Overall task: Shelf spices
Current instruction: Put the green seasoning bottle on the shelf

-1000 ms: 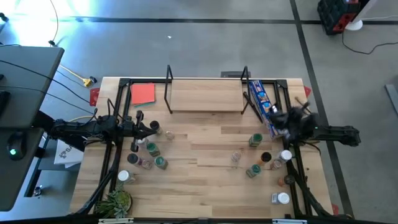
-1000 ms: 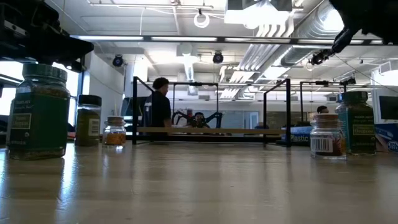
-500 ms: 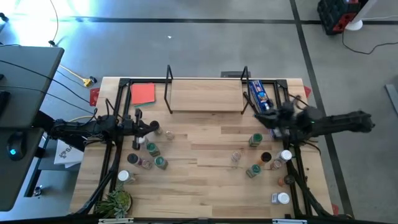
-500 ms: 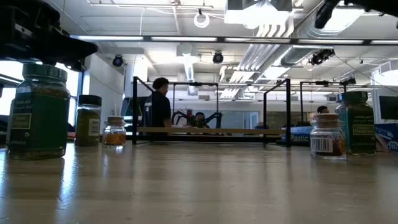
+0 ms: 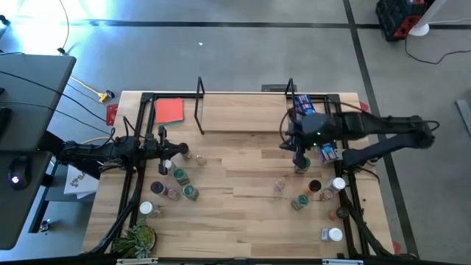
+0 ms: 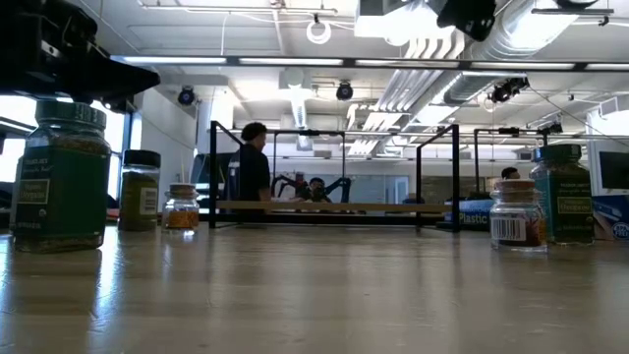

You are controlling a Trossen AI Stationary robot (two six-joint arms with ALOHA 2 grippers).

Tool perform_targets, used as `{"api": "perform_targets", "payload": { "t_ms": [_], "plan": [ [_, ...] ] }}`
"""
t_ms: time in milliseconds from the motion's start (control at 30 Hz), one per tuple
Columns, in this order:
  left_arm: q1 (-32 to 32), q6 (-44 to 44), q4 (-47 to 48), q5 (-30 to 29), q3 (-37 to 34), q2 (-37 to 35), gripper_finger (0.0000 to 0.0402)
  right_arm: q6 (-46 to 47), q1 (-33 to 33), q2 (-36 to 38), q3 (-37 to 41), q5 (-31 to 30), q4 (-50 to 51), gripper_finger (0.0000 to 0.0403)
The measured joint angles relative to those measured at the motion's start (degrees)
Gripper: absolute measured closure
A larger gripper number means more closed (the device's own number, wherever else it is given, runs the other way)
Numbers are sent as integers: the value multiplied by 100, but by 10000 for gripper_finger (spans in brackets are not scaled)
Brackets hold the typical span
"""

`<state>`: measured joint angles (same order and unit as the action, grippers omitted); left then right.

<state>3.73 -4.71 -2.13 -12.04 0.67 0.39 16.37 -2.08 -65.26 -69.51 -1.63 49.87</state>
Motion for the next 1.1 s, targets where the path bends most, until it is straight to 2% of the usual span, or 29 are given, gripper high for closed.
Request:
{"api": "perform_targets", "payload": {
  "t_ms": [67,167,267,400,533,700,800,933,1100],
  "plan": [
    [2,-2,-11,-85,0,1,401,8,8,-317,-522,33,613,398],
    [0,-2,-29,-170,0,3,401,-14,6,-695,-988,176,844,398],
    [0,-2,-31,-187,0,3,401,16,77,-1000,-1225,199,1229,396],
    [0,-1,-33,-207,0,3,401,10,102,-1288,-1275,188,2634,362],
    [0,146,-33,-205,0,5,401,109,93,-1231,-884,153,3359,285],
    [2,304,-31,-205,0,5,401,-125,-32,-926,-50,121,3146,172],
    [4,330,-31,-205,0,6,401,-221,-69,-816,500,130,3030,118],
    [4,467,-31,-205,0,5,401,-445,-90,-784,1079,74,2640,82],
    [4,466,-35,-207,0,6,401,-463,-90,-784,1571,-36,2091,77]
  ]
}}
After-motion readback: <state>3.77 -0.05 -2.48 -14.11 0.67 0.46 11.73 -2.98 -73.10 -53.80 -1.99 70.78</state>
